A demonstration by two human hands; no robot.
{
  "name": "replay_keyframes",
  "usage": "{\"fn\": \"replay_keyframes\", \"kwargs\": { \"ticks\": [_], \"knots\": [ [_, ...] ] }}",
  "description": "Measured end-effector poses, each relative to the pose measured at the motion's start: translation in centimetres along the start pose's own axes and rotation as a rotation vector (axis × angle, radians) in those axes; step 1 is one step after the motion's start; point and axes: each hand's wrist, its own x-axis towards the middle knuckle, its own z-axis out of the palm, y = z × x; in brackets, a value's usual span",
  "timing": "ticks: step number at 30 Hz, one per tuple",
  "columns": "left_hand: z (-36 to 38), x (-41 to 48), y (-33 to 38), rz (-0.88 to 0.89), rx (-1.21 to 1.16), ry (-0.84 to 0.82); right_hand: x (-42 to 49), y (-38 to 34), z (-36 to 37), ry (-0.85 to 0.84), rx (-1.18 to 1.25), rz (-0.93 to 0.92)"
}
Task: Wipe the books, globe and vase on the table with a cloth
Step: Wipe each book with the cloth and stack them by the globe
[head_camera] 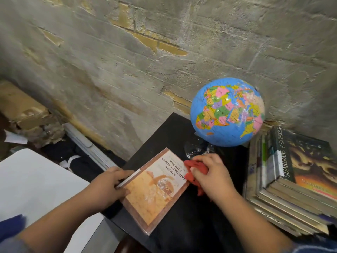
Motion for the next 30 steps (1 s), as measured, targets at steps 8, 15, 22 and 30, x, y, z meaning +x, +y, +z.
{"fn": "replay_keyframes", "kwargs": {
  "ticks": [8, 15, 22, 30],
  "knots": [
    [0.2, -0.5, -0.9, 0.021, -0.078, -0.011, -0.9, -0.6, 1.6, -0.197, -0.362, -0.181],
    [0.6, -0.5, -1.1, 0.012, -0.073, -0.006, -0.9, -1.2, 1.6, -0.229, -0.408, -0.206],
    [0.5, -0.3, -1.3, 0.007, -0.071, -0.031, -0.1, -1.7, 1.4, -0.289, -0.386, -0.164],
    [0.5, -0.1, -1.4, 0.016, -0.099, -0.032, -0.1, -2.0, 1.1, -0.313, -0.402, -0.187]
  ]
}}
